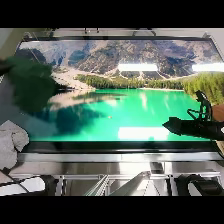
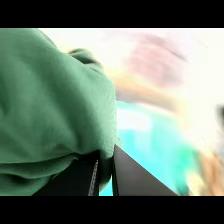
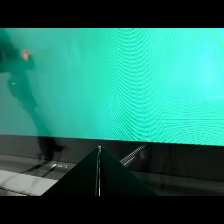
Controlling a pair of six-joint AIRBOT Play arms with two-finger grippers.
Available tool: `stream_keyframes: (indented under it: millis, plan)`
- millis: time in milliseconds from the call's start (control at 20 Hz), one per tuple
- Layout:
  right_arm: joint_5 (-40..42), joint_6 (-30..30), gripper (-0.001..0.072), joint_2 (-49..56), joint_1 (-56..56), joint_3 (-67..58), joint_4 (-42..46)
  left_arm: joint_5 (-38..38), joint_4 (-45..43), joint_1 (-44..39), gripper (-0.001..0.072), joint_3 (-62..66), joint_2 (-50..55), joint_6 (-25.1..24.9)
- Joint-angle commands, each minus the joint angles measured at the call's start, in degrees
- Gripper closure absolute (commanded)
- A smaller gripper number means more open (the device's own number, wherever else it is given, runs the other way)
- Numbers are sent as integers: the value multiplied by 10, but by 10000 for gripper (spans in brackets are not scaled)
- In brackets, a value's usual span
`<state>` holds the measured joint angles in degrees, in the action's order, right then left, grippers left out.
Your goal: Fold the shirts.
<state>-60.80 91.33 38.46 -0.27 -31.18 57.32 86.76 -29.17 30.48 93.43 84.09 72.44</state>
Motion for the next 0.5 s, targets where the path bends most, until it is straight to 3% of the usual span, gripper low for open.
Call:
stream_keyframes:
  millis: [0, 200, 250, 300, 450]
  plan:
    - [0, 0, 689, 0, 0, 0, 0, 30, 92, -155, 678, 50, 2, -2]
    - [0, 0, 689, 0, 0, 0, 0, 12, 72, -284, 676, 31, 43, 0]
    - [0, 0, 689, 0, 0, 0, 0, 10, 62, -306, 592, 20, 56, 0]
    - [0, 0, 689, 0, 0, 0, 0, 11, 50, -326, 438, 8, 70, 0]
    - [-1, 0, 689, 0, 0, 0, 0, 22, 17, -360, 429, -24, 114, 0]
